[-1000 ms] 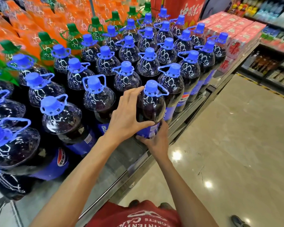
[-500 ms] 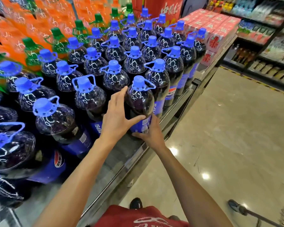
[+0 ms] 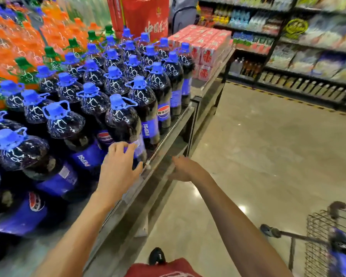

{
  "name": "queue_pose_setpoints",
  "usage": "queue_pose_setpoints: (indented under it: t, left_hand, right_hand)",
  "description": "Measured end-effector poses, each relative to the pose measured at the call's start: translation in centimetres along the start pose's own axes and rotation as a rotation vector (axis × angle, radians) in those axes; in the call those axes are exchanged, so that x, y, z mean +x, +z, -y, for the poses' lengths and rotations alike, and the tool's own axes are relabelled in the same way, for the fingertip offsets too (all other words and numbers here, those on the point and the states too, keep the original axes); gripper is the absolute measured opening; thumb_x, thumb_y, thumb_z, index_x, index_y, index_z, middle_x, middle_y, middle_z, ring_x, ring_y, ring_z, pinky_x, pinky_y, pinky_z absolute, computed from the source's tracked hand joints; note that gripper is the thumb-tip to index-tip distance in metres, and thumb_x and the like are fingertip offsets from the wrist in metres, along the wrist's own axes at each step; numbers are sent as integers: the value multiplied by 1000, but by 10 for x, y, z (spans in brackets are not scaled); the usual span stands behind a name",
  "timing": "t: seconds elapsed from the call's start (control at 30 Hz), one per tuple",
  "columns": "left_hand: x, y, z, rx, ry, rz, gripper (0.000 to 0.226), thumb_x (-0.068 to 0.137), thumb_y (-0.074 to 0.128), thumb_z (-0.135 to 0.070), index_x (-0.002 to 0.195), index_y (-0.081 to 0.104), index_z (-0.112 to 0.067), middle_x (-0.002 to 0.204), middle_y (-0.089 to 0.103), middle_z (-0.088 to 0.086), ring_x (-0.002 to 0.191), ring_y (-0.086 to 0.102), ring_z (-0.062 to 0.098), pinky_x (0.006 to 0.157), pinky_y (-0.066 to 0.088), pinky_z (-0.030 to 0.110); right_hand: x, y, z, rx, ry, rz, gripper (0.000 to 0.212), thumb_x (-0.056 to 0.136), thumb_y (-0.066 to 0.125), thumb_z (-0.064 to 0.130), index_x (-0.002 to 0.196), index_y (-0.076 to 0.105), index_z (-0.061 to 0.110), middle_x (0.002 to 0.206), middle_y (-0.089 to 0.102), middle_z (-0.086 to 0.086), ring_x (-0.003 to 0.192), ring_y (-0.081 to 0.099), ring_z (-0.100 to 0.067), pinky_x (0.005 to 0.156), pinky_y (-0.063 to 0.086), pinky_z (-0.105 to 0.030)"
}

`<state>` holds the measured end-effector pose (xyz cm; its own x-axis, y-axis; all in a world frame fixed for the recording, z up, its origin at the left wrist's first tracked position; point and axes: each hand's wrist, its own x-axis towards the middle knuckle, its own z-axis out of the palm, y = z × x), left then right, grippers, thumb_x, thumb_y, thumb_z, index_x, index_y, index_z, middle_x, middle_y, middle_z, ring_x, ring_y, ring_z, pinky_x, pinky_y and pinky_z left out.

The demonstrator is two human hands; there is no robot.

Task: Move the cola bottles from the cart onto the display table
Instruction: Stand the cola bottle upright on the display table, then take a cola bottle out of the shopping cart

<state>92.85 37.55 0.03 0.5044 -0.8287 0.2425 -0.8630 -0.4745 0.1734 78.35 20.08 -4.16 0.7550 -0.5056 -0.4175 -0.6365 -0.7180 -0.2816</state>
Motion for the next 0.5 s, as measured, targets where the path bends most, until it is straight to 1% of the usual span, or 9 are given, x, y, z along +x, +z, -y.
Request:
queue_pose_setpoints:
  t: [0.07,0.1,0.17,0.23,0.33,0.43,0.5]
  left_hand:
    - [4,1,-20,130,39,203,54,75,84,-41,112,65,-6,107,61,19,100,58,43,70,56,50]
    - [7,0,-34,167,50,266,54,79,78,-46,115,62,-9,111,61,17,104,58,41,76,55,50]
    - [13,-2,-66,232,110,355,59,87,65,-53,131,52,-16,127,55,12,120,52,37,90,49,46]
    - [17,-5,-100,277,205,401,64,92,58,-58,140,43,-19,136,50,10,127,47,33,97,45,46]
    - [18,-10,-158,266,316,445,66,96,56,-54,149,36,-22,145,45,11,134,43,33,104,42,48]
    - [10,-11,-221,292,425,464,65,97,56,-52,150,35,-21,143,46,11,132,46,35,104,43,47]
    - [3,-11,-261,297,498,456,64,97,55,-53,149,36,-21,140,48,11,127,49,35,100,45,46]
  right_hand:
    - [-28,-6,-19,-3,54,-13,69,90,67,53,140,45,13,134,51,-16,122,52,-37,96,50,-47]
    - [-43,-9,-28,-3,76,-17,64,91,66,51,138,46,13,133,52,-15,121,53,-36,95,50,-46]
    - [-74,-14,-49,7,118,-20,60,94,65,47,139,45,13,135,52,-15,122,53,-35,95,50,-45]
    - [-106,-14,-70,20,171,-46,62,94,66,45,143,44,12,139,51,-16,126,52,-36,98,48,-44]
    - [-151,-11,-105,29,263,-70,69,94,66,46,148,39,13,143,48,-15,129,49,-35,99,44,-42]
    - [-199,-9,-143,31,369,-83,69,95,65,46,149,38,13,145,46,-14,131,47,-34,101,44,-43]
    - [-235,-9,-169,33,427,-123,66,96,64,42,149,38,12,145,46,-13,132,47,-33,101,44,-42]
